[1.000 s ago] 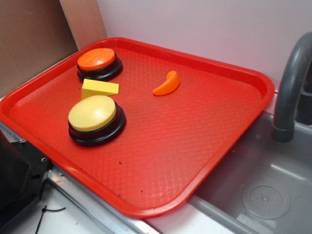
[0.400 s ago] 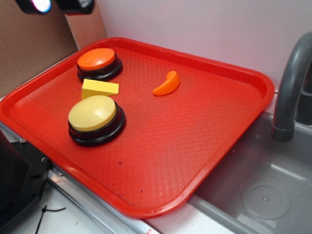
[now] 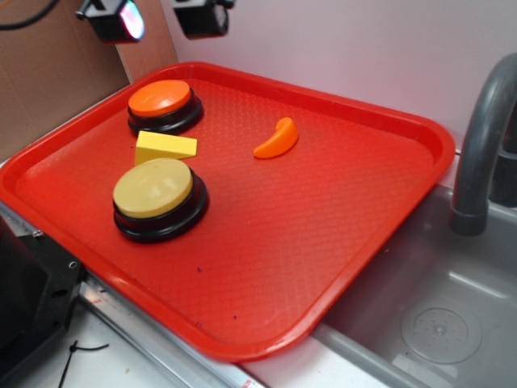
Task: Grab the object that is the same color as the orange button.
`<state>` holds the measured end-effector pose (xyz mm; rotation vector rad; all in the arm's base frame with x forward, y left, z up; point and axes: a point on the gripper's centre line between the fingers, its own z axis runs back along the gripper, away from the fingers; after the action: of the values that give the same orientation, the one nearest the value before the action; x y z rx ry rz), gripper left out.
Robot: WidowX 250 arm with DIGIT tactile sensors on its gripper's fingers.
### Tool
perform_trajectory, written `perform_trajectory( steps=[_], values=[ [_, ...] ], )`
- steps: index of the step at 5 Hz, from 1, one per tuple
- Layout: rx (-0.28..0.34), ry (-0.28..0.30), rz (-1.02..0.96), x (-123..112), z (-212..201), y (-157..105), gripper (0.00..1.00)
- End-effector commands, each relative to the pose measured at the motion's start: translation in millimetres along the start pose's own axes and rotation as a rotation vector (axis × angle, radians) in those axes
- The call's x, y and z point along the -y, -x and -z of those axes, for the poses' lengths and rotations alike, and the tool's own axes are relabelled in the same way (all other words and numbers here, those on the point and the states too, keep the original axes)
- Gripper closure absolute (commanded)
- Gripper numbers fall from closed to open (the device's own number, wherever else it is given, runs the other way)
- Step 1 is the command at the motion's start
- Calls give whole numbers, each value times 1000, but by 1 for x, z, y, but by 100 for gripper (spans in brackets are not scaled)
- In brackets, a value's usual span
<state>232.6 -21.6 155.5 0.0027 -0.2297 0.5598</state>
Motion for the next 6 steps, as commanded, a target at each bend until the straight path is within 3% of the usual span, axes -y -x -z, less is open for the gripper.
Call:
perform_trajectory(
  steps=[1, 3, 6],
  values=[
    [127, -56, -124, 33, 46, -35, 0],
    [191, -118, -120, 51, 88, -49, 0],
    [201, -164, -138, 49, 126, -51, 0]
  ],
)
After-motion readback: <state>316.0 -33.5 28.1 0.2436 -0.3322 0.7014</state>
